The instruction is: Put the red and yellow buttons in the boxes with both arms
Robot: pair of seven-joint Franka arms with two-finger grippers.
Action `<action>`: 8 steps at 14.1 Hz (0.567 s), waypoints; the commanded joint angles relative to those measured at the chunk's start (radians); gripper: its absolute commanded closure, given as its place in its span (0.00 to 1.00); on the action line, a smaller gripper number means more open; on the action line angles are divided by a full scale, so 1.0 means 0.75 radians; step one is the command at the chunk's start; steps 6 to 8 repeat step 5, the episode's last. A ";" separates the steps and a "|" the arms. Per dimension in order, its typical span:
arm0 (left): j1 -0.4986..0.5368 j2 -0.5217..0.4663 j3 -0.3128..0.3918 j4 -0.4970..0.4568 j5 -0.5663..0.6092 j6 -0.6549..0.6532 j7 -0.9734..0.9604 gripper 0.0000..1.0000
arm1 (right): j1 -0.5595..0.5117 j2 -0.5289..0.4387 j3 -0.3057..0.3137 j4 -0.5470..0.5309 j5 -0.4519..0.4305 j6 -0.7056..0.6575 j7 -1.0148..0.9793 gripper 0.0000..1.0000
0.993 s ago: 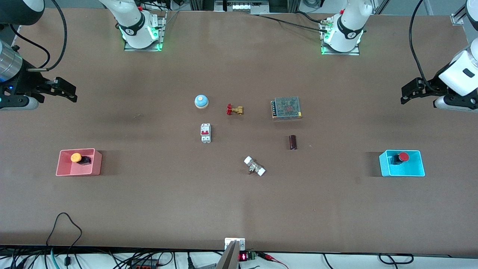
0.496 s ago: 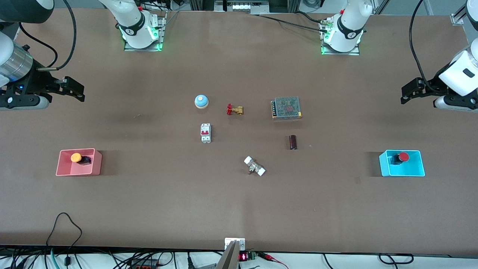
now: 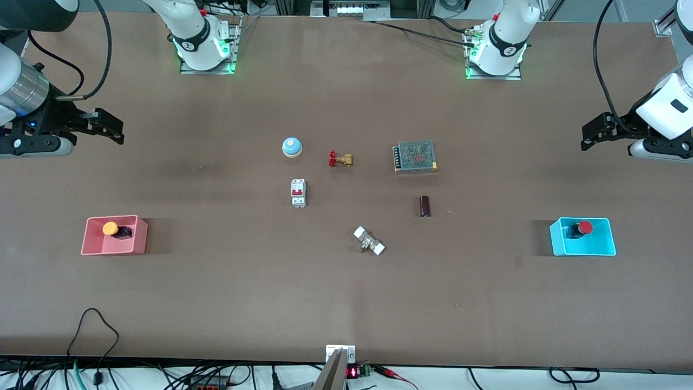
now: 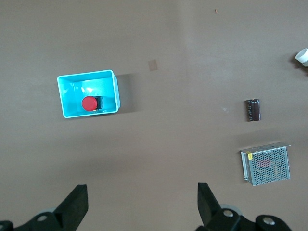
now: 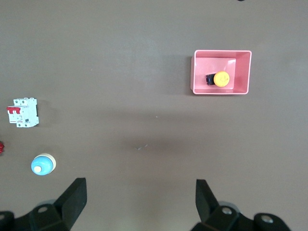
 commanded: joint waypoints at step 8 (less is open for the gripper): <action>-0.018 0.007 0.015 0.028 0.005 -0.025 0.007 0.00 | -0.003 -0.014 0.006 0.016 0.008 -0.032 0.006 0.00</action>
